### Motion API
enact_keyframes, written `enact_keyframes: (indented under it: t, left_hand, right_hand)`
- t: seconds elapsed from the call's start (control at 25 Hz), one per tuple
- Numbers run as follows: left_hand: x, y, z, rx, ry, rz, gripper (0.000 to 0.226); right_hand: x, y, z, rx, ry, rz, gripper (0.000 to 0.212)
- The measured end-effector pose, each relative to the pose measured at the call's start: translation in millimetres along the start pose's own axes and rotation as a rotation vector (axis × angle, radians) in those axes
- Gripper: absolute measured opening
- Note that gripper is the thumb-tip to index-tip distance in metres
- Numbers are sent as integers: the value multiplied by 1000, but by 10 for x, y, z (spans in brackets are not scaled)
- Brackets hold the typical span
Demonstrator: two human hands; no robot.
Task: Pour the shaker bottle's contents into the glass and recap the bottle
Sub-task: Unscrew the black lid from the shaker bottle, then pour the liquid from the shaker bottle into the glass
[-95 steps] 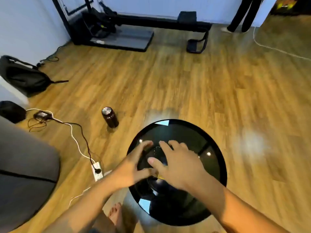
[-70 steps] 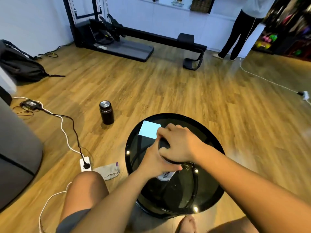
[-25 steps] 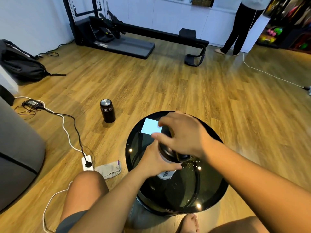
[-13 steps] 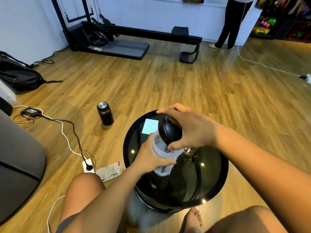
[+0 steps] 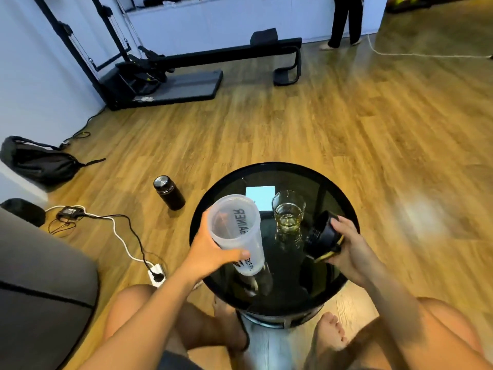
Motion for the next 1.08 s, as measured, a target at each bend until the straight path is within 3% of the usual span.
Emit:
enact_keyframes:
  t: [0.2, 0.36, 0.56, 0.8, 1.0, 1.08]
  left_hand:
    - [119, -265, -143, -23, -97, -66, 81]
    - [295, -306, -273, -18, -154, 15, 88]
    - [514, -415, -292, 54, -116, -67, 98]
    - [564, -461, -286, 118, -176, -88, 102]
    - [647, -533, -314, 324, -71, -103, 98]
    - [673, -594, -359, 415, 2, -102, 92]
  right_hand:
    - [51, -324, 155, 316, -97, -159, 24]
    - [140, -402, 253, 326, -96, -211, 32]
    - [234, -505, 330, 352, -53, -246, 45]
    - [268, -482, 369, 407, -74, -205, 44]
    - [281, -486, 353, 414, -89, -193, 43]
    - [300, -505, 360, 398, -89, -198, 55]
Point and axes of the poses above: each hand's wrist, its own x-axis towards the middle knuckle, its own z-axis out of the back of the hand, y = z × x, the point moved 5 cm from there along x, towards the middle knuckle, and after that the axes turned 4 degrees about x, right-handed, at the moved point
